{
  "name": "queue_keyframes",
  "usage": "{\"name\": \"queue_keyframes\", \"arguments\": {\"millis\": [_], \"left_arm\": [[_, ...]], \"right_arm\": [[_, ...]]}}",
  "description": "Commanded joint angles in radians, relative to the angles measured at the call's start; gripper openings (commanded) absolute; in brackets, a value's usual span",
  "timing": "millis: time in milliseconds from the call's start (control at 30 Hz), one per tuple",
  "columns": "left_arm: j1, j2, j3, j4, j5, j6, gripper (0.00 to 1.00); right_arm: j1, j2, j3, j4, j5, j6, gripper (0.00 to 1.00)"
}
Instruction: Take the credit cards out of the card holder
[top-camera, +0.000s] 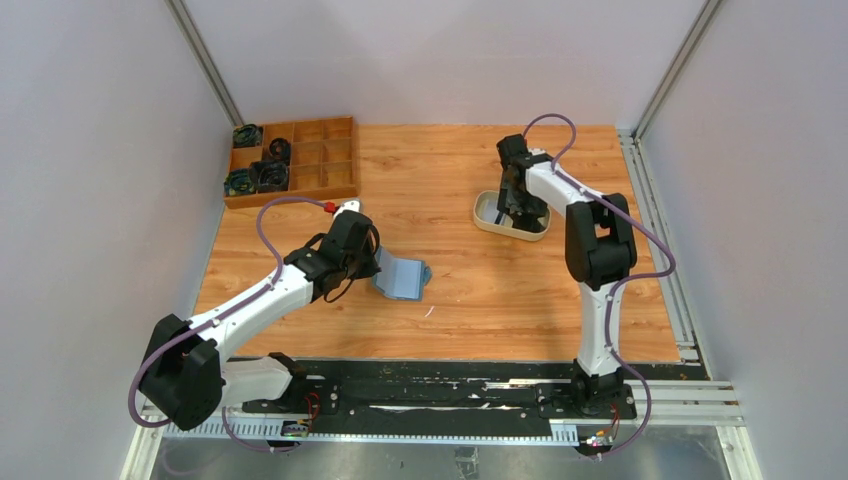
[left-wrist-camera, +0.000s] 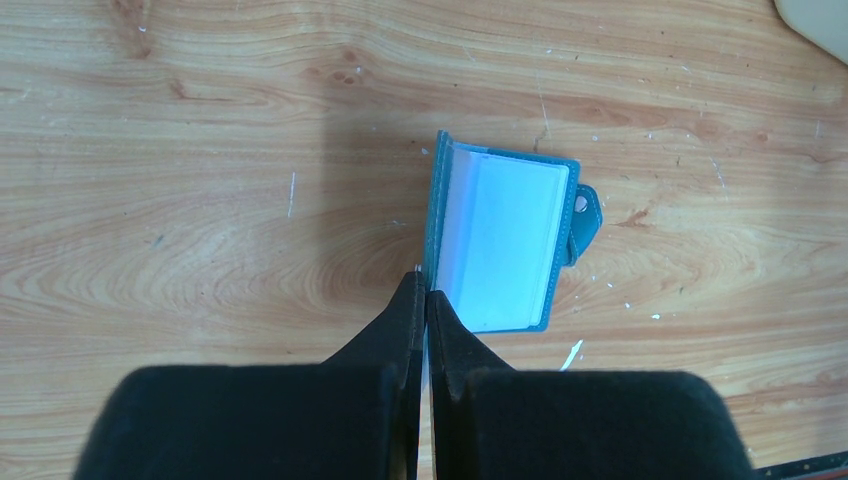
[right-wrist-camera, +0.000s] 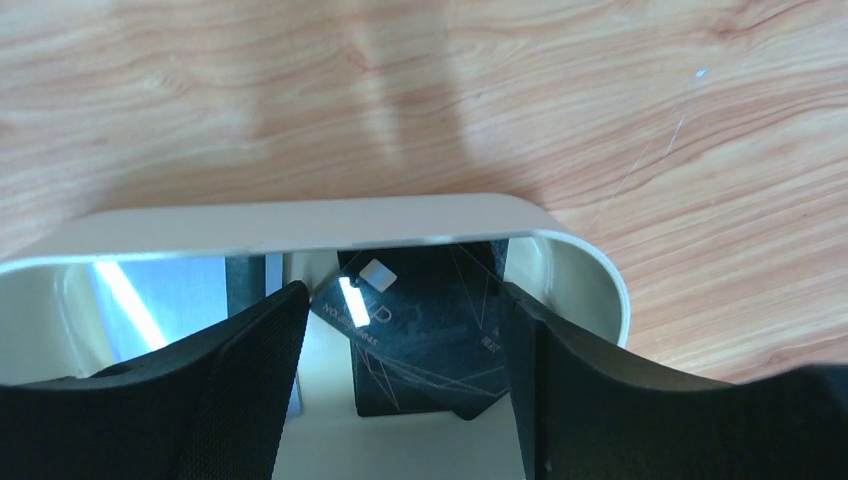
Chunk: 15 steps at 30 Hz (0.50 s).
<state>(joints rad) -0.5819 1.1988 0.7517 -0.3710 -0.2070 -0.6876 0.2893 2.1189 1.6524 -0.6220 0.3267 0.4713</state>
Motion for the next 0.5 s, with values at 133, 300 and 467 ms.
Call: {"name": "queue_keyframes", "arguments": {"millis": [133, 300, 467], "left_arm": [[-0.002, -0.021, 0.023, -0.004, -0.023, 0.005, 0.00], [-0.001, -0.025, 0.024, -0.008, -0.028, 0.008, 0.00], [-0.001, -0.022, 0.024, -0.008, -0.026, 0.007, 0.00]], "right_arm": [[-0.027, 0.056, 0.025, -0.020, 0.092, -0.026, 0.73], [-0.030, -0.013, -0.059, 0.114, -0.068, -0.193, 0.74], [-0.035, -0.055, -0.095, 0.145, -0.181, -0.332, 0.78]]}}
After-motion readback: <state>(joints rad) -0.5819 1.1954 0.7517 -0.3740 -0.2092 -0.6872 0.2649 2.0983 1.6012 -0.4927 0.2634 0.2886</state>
